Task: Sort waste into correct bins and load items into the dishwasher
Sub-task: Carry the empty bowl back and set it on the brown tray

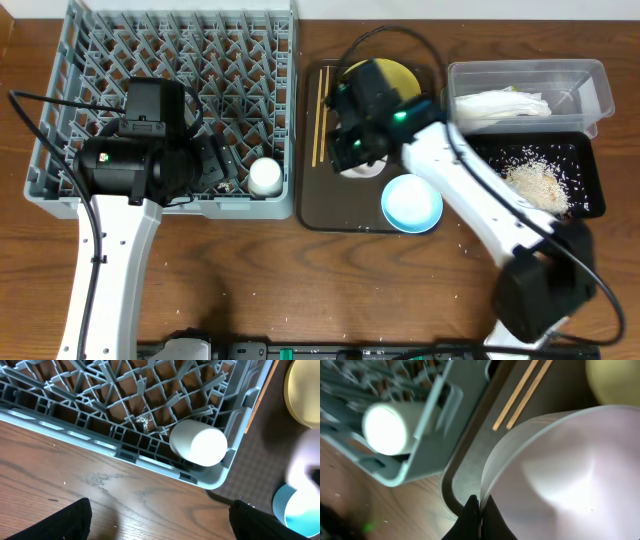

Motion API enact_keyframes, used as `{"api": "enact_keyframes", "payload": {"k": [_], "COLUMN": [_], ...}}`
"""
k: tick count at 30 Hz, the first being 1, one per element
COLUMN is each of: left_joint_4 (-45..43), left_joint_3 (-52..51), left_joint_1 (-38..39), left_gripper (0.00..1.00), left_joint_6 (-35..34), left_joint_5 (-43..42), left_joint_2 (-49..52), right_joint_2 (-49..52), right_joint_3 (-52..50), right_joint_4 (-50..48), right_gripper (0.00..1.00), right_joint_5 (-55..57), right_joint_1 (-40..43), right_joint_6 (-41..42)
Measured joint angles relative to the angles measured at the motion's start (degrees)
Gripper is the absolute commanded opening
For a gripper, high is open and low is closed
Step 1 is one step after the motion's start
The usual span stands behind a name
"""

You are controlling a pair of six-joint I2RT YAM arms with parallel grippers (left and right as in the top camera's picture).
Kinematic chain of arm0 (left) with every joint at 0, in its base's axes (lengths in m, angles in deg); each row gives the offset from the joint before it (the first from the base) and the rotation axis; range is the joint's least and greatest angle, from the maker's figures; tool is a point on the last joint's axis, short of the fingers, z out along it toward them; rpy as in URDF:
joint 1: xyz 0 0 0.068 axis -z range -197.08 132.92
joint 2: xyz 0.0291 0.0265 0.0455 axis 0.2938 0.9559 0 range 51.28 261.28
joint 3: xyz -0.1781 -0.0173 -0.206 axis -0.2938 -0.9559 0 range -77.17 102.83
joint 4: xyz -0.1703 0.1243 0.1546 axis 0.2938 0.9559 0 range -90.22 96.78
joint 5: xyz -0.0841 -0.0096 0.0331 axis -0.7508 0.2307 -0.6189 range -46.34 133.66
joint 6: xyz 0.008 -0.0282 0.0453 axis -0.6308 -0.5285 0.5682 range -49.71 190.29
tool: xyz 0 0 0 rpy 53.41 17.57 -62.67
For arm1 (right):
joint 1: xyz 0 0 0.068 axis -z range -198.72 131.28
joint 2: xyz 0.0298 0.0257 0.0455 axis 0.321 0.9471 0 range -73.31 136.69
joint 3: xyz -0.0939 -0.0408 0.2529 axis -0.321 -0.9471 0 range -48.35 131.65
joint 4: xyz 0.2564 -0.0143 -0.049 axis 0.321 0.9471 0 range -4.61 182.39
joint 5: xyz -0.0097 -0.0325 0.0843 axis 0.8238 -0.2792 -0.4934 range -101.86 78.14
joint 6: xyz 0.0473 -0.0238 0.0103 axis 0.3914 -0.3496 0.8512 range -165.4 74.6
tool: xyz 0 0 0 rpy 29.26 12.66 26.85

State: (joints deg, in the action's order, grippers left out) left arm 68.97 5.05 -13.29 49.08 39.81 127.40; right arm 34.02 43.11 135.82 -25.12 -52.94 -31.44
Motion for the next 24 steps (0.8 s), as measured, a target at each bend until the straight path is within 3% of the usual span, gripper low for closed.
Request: {"api": "enact_keyframes", "payload": {"k": [16,20,24], "left_joint_4": [0.0,0.0,0.0], "left_joint_3": [0.0,0.0,0.0], "left_joint_1": [0.0,0.0,0.0], "left_gripper": [0.89,0.89,0.89], "left_joint_6": [0.0,0.0,0.0], "left_joint_5": [0.0,0.0,0.0], "left_joint_2": [0.0,0.0,0.0], "right_joint_2": [8.9,8.9,8.9], "right_joint_3": [0.0,0.0,0.0], "right_joint_4": [2.1,2.2,2.3], "right_gripper": [0.01,0.16,0.2], "right_joint_5": [4.6,5.2,5.2], "right_joint_1": [-2.0,-2.0,-2.0], "right_joint_6": [0.0,0.2,-0.2]}}
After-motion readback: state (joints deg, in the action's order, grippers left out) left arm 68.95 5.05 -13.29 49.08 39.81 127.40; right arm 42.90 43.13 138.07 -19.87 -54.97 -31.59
